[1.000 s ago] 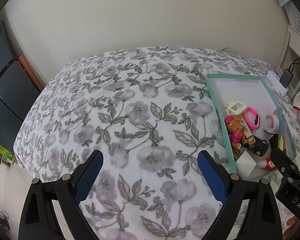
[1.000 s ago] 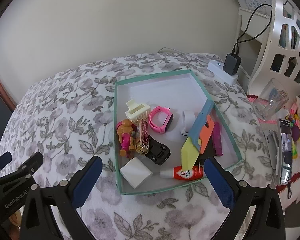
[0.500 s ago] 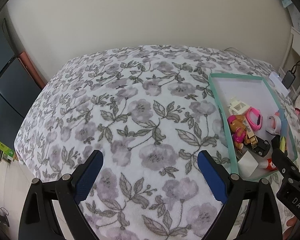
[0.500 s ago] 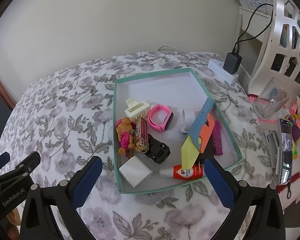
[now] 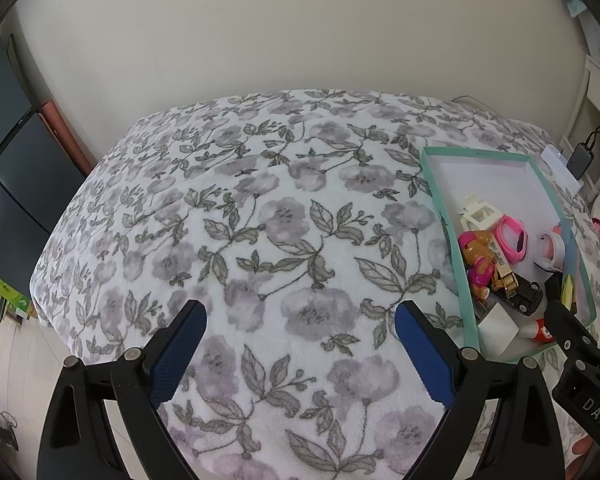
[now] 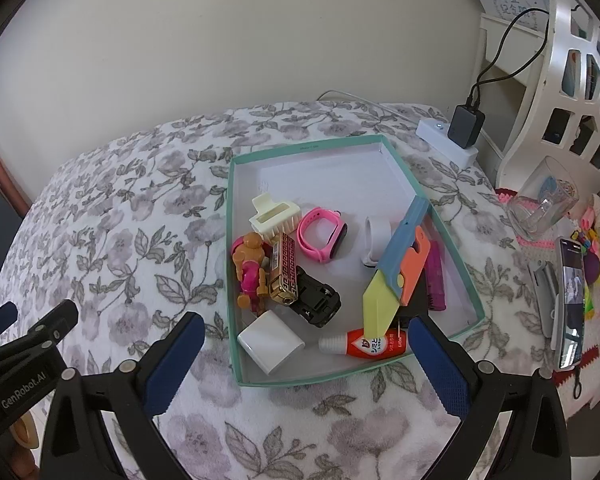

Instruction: Organize rigid objects

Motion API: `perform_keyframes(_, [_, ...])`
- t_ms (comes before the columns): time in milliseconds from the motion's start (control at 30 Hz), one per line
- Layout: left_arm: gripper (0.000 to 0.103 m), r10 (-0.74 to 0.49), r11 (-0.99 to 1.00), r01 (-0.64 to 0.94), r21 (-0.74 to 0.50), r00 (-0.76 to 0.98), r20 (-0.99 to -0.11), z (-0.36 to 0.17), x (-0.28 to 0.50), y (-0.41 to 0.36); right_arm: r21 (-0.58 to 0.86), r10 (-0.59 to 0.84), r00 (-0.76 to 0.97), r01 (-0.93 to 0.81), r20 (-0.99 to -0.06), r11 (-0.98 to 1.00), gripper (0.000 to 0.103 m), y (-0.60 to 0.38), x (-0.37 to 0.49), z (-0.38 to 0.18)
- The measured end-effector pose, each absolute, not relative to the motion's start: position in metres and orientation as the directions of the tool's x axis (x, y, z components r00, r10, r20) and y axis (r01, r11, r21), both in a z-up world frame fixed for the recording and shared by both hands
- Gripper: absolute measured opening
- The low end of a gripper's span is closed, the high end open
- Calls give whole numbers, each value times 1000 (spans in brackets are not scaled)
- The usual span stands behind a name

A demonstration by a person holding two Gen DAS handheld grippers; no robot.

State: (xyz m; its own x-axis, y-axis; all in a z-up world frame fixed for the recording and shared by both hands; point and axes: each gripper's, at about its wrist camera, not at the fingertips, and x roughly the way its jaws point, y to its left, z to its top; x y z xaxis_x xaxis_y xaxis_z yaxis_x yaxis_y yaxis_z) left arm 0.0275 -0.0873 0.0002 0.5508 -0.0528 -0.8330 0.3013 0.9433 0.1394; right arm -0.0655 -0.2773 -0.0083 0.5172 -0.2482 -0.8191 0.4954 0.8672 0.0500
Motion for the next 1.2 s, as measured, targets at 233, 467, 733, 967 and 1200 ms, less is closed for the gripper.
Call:
perform_keyframes(233, [95,-51,945,296,137,549,-834,0,29,-86,50,-248,517,495,-819,867,103,-277,-65,-9])
perform_keyframes(467, [95,-53,949,288,128,546,-836,1,29,-86,49,-249,517,495,-819,867,103,-277,-65,-9])
perform_keyframes(733, [95,-60,950,287,120,547,-835,2,29,-87,48,-249,516,495,-820,867,103,-277,-65,-9])
perform_keyframes(967, [95,-56,952,281,121,547,-835,1,29,-86,46,-247,514,492,-821,870,103,-278,-66,-11])
perform_keyframes(1200, [95,-55,953,276,120,551,-833,2,30,-85,45,-246,514,489,-822,871,103,-277,-65,-11])
